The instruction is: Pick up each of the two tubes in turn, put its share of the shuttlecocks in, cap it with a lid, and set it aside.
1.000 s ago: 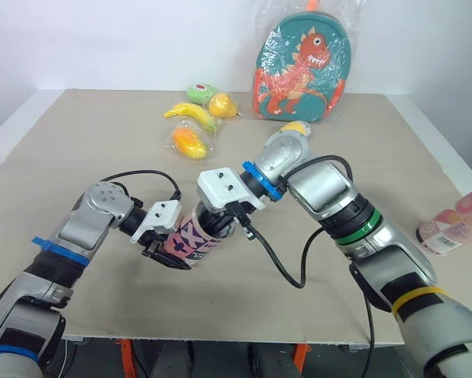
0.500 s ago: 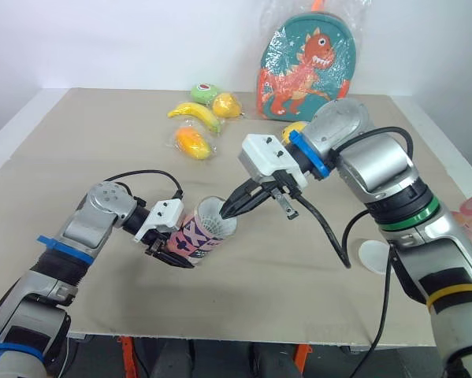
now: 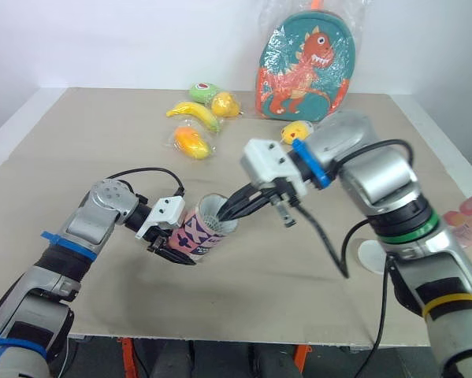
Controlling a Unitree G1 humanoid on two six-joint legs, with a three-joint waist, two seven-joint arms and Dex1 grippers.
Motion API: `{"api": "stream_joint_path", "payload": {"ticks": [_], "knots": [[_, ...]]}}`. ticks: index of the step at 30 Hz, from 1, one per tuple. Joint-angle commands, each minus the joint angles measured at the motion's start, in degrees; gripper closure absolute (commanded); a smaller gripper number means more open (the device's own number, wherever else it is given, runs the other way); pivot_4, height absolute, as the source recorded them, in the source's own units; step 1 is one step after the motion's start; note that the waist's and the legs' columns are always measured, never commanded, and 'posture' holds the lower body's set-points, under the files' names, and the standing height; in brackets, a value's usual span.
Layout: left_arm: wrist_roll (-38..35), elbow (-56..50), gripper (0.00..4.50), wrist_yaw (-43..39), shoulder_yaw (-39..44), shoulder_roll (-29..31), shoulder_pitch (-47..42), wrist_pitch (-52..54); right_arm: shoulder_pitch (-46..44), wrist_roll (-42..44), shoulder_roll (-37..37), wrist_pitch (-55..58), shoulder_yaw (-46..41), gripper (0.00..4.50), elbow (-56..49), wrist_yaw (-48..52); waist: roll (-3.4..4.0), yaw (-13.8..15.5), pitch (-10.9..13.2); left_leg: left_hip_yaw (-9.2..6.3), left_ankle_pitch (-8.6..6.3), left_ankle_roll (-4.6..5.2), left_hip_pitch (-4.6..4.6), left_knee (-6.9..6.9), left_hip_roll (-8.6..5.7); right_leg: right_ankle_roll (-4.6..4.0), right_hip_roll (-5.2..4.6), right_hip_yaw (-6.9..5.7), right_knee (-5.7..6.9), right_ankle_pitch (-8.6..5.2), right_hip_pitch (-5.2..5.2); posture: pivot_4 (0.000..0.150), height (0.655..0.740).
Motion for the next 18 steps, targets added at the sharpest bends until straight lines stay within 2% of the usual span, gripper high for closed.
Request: {"api": "stream_joint_path", "payload": {"ticks": [1,9,13,18], "knots": [[0.47,0.64,1.67,0.1,-0.6,-0.36,-0.26,-0.34,-0.48,-3.72,1.92,-2.27,2.07,4.45,1.73,-0.71,-0.01,0.01,-0.01,0.0,0.0,0.0,-0.02,0.0,-0.02,0.0,-0.03,0.01,0.0,0.0,0.0,0.15,0.7347],[0.61,-1.07,1.67,0.21,0.2,-0.36,0.71,0.96,-1.41,-12.97,7.34,-10.75,10.78,4.45,8.81,1.38,-0.04,-0.1,-0.05,0.01,0.0,0.0,0.06,-0.02,0.01,0.01,0.01,-0.01,0.0,0.0,0.02,0.15,0.7347],[0.62,-2.31,1.67,0.38,0.6,-0.32,1.47,1.71,-2.18,-14.6,11.4,-11.93,11.39,4.45,12.64,1.31,-0.01,-0.49,-0.14,0.05,0.0,0.0,0.33,-0.05,0.1,-0.04,0.08,-0.01,0.01,0.0,0.23,0.15,0.7347],[0.84,-3.31,1.67,0.64,1.13,-0.6,2.12,2.45,-2.08,-15.03,12.74,-12.21,10.26,4.45,13.39,2.6,0.05,-0.94,-0.4,0.04,0.0,0.0,0.38,-0.05,0.23,-0.11,0.21,-0.01,0.01,0.03,0.27,0.15,0.7347]]}}
